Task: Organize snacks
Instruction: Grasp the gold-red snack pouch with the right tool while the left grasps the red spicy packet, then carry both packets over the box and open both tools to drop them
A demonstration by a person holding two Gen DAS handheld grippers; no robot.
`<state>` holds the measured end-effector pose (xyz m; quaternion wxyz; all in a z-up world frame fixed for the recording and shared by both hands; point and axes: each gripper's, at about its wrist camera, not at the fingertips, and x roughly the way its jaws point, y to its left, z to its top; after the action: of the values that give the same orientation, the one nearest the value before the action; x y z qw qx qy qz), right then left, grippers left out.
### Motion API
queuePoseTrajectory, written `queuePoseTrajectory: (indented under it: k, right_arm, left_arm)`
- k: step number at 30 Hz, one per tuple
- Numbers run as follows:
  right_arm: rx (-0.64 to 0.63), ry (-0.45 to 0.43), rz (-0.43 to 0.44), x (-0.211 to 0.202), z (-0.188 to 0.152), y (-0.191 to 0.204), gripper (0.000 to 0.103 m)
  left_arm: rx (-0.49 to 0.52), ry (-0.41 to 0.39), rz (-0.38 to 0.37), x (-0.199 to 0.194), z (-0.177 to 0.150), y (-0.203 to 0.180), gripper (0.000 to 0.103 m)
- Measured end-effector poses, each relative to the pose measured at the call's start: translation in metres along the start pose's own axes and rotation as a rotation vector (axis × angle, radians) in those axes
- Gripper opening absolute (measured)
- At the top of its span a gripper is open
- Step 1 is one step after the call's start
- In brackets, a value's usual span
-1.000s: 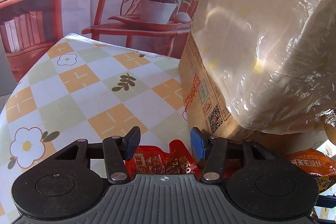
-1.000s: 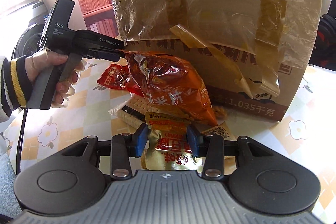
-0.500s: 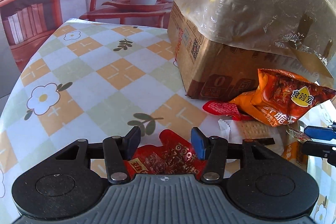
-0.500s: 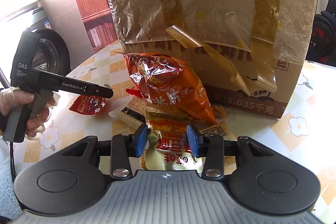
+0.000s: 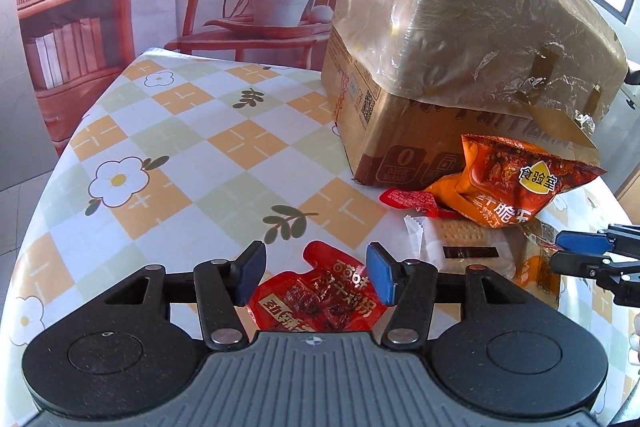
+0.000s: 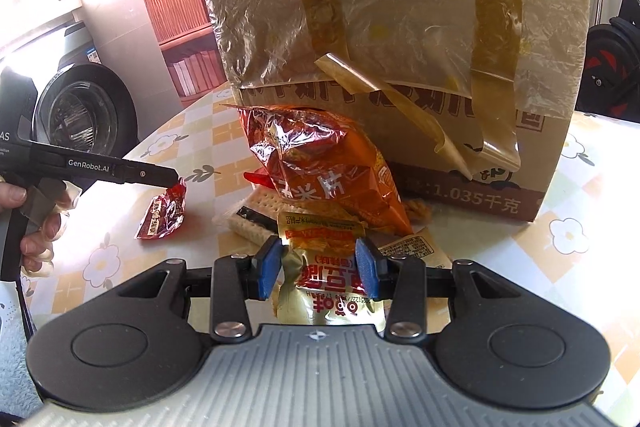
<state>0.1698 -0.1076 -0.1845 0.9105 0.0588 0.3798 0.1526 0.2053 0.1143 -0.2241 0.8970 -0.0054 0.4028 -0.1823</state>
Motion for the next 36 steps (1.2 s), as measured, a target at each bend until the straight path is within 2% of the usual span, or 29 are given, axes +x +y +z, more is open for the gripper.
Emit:
queuePoseTrajectory:
  k: [6,9,14,18,22,27,31,33,34,36]
  right_arm:
    - [0.002,0.000,-0.004,0.000,0.000,0.000,0.043]
    - [0.001,0.001,-0.004,0.001,0.001,0.001,0.043]
    - [-0.010,0.005,-0.005,0.001,0.001,0.001,0.043]
    - [-0.014,0.005,-0.002,0.002,0.001,0.001,0.043]
    - [-0.017,0.006,0.002,0.003,0.001,0.001,0.043]
    - [-0.022,0.006,0.004,0.003,0.001,0.001,0.043]
    - [-0.021,0.005,0.003,0.003,0.001,0.001,0.043]
    - [-0.021,0.005,0.003,0.003,0.001,0.001,0.043]
    - [-0.021,0.004,0.003,0.003,0.001,0.001,0.043]
    - [-0.019,0.001,0.003,0.002,0.000,0.000,0.043]
  left_arm:
    - [0.197,0.041,0.037,0.000,-0.019,-0.012,0.058]
    - [0.241,0.050,0.051,0.006,-0.021,-0.018,0.058]
    - [0.227,0.036,0.057,0.016,-0.012,-0.019,0.058]
    - [0.259,0.034,0.074,0.020,-0.009,-0.024,0.058]
    - [0.274,0.038,0.091,0.025,-0.009,-0.024,0.065]
    - [0.205,0.034,0.062,0.032,-0.004,-0.016,0.066]
    - [0.199,0.032,0.075,0.033,-0.005,-0.024,0.066]
    - [0.197,0.033,0.074,0.031,-0.006,-0.029,0.056]
    - [0.188,0.035,0.069,0.029,-0.007,-0.032,0.042]
    - [0.168,0.037,0.065,0.024,-0.011,-0.035,0.039]
